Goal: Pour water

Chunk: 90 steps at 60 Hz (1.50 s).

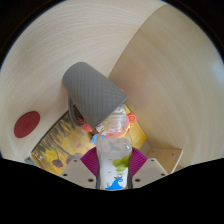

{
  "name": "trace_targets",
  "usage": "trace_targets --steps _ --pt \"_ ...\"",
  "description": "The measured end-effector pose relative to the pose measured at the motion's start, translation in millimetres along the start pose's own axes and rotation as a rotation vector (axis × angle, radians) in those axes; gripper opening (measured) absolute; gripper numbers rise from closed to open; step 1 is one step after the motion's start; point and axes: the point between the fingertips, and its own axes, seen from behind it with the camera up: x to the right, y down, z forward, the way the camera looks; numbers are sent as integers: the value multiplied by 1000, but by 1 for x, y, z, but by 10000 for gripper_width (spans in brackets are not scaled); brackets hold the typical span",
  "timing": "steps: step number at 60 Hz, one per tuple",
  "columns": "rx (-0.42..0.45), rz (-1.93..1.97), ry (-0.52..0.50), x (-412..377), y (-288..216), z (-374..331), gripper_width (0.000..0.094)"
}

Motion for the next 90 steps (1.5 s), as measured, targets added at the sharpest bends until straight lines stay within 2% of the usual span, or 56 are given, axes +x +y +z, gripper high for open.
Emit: trace_targets --steps 9,14,23,26,33,41,50,66,68,75,81,90 --pt "-15 42 -1 -1 4 0 359" --pt "-70 198 6 5 22 1 357" --pt "-236 770 36 18 90 -5 360" --pt "-318 1015 48 12 110 -11 362" --pt "-399 1600 62 -12 137 -23 361" --pt "-420 2050 15 -55 125 -27 361" --pt "-415 2289 -36 -88 87 -33 360" --pt "-437 2393 -153 -139 14 -35 361" --pt "-417 2385 -125 -137 16 -34 376" --pt "-419 2369 -122 -137 15 -37 376" --pt "-427 2368 -107 -137 15 -37 407" --pt "-453 2354 -124 -139 14 -39 547"
